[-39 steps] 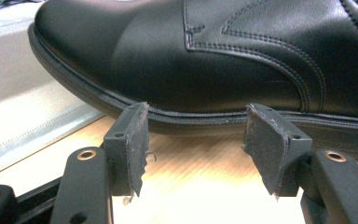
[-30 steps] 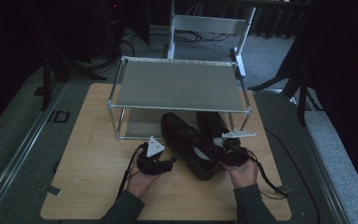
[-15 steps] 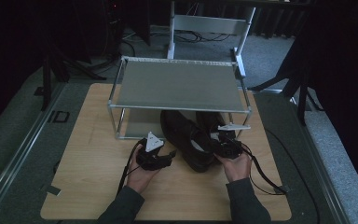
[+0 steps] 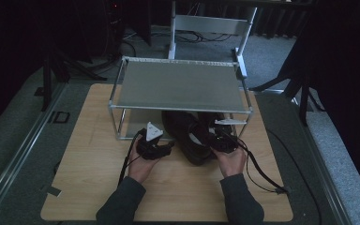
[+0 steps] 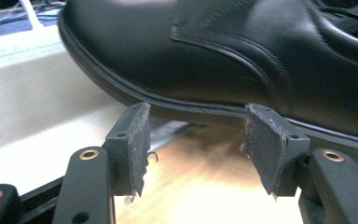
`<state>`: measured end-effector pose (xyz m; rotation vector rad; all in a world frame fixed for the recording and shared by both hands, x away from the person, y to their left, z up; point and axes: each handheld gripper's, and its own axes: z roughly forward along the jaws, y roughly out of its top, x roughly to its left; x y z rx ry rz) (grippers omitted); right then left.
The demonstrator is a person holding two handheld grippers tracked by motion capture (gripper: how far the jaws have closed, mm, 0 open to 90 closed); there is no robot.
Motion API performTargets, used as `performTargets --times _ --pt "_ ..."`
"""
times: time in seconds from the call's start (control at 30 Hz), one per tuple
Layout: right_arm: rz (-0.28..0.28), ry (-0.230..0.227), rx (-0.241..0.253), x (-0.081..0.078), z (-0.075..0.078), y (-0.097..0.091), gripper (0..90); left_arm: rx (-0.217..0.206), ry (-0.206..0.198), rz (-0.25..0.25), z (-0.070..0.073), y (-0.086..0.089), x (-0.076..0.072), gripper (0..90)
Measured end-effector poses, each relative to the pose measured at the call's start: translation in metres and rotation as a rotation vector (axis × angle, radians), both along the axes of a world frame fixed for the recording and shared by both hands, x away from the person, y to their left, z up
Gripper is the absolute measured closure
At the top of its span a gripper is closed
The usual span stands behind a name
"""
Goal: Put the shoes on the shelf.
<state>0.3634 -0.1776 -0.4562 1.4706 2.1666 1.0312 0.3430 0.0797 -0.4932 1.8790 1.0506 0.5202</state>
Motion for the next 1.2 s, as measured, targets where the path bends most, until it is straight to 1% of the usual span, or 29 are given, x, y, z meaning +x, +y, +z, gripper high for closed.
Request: performTargets --times 0.07,0.1,0.13,0.17,0.2,0.23,0.33,0.37,0.4,0.43,0.47,0.5,0.53,0.57,0.6,0.7,0.73,0.83,0.87,0.9,0.93,1.0,1.03,1.07,1.1,1.2 --pt "-0.006 -0.004 -0.002 0.001 0.000 0.002 80.7 0.014 -0.001 0.028 -0.002 0.000 0.007 43.1" --pt "-0.011 -0.006 -0.002 0.003 0.000 0.004 80.7 0.022 -0.004 0.055 -0.006 0.000 0.013 44.3" --pt "-0.011 -0.006 -0.002 0.003 0.000 0.004 80.7 0.022 -0.004 0.055 -0.006 0.000 0.013 44.8" --pt "-0.013 -0.005 0.011 0.006 -0.001 0.004 80.7 0.022 0.000 0.080 -0.009 0.000 0.018 45.4" --pt "-0.013 -0.005 0.011 0.006 -0.001 0.004 80.7 0.022 0.000 0.080 -0.009 0.000 0.018 46.3" --pt "-0.018 -0.005 0.017 0.008 -0.002 0.005 80.7 0.020 0.011 0.090 -0.012 -0.001 0.021 46.8" --pt "-0.025 -0.013 0.004 0.010 -0.004 0.006 80.6 0.023 0.013 0.089 -0.014 -0.002 0.022 49.0" --pt "-0.033 -0.016 0.002 0.011 -0.005 0.006 80.7 0.034 0.014 0.090 -0.015 -0.004 0.023 49.0" --pt "-0.040 -0.021 -0.005 0.013 -0.006 0.007 80.6 0.040 0.017 0.090 -0.015 -0.005 0.023 51.0" --pt "-0.042 -0.024 -0.008 0.014 -0.007 0.007 80.7 0.048 0.028 0.099 -0.016 -0.007 0.026 52.0" --pt "-0.042 -0.024 -0.008 0.014 -0.007 0.007 80.7 0.048 0.028 0.099 -0.016 -0.007 0.026 53.2" --pt "-0.044 -0.025 -0.009 0.015 -0.007 0.007 80.6 0.044 0.035 0.098 -0.017 -0.007 0.027 53.2" --pt "-0.044 -0.029 0.000 0.017 -0.008 0.007 80.6 0.032 0.047 0.104 -0.017 -0.008 0.031 56.8" --pt "-0.045 -0.033 0.007 0.018 -0.009 0.007 80.6 0.021 0.055 0.106 -0.017 -0.008 0.033 58.5" --pt "-0.045 -0.033 0.007 0.018 -0.009 0.007 80.6 0.021 0.055 0.106 -0.017 -0.008 0.033 59.8" --pt "-0.062 -0.051 0.038 0.020 -0.010 0.010 80.6 0.025 0.067 0.098 -0.017 -0.012 0.036 61.6" --pt "-0.063 -0.051 0.043 0.021 -0.010 0.010 80.6 0.025 0.067 0.098 -0.017 -0.012 0.036 61.9" --pt "-0.066 -0.055 0.035 0.022 -0.010 0.012 80.6 0.022 0.072 0.087 -0.018 -0.015 0.038 62.8" --pt "-0.065 -0.061 0.025 0.023 -0.010 0.015 80.6 0.025 0.074 0.088 -0.018 -0.015 0.039 64.2" --pt "-0.065 -0.070 0.014 0.024 -0.011 0.018 80.6 0.019 0.074 0.097 -0.019 -0.016 0.042 66.5" --pt "-0.065 -0.070 0.014 0.024 -0.011 0.018 80.6 0.019 0.074 0.097 -0.019 -0.016 0.042 68.1" --pt "-0.061 -0.084 0.013 0.025 -0.012 0.021 80.6 0.012 0.074 0.101 -0.019 -0.016 0.046 69.9" --pt "-0.060 -0.087 0.023 0.026 -0.013 0.022 80.6 -0.006 0.069 0.101 -0.019 -0.015 0.050 72.6" --pt "-0.060 -0.087 0.023 0.026 -0.013 0.022 80.6 -0.006 0.069 0.101 -0.019 -0.015 0.050 74.2" --pt "-0.057 -0.079 0.041 0.028 -0.014 0.023 80.6 -0.008 0.066 0.106 -0.018 -0.016 0.054 75.8" --pt "-0.048 -0.075 0.051 0.029 -0.016 0.024 80.5 -0.009 0.062 0.111 -0.020 -0.018 0.058 80.9"
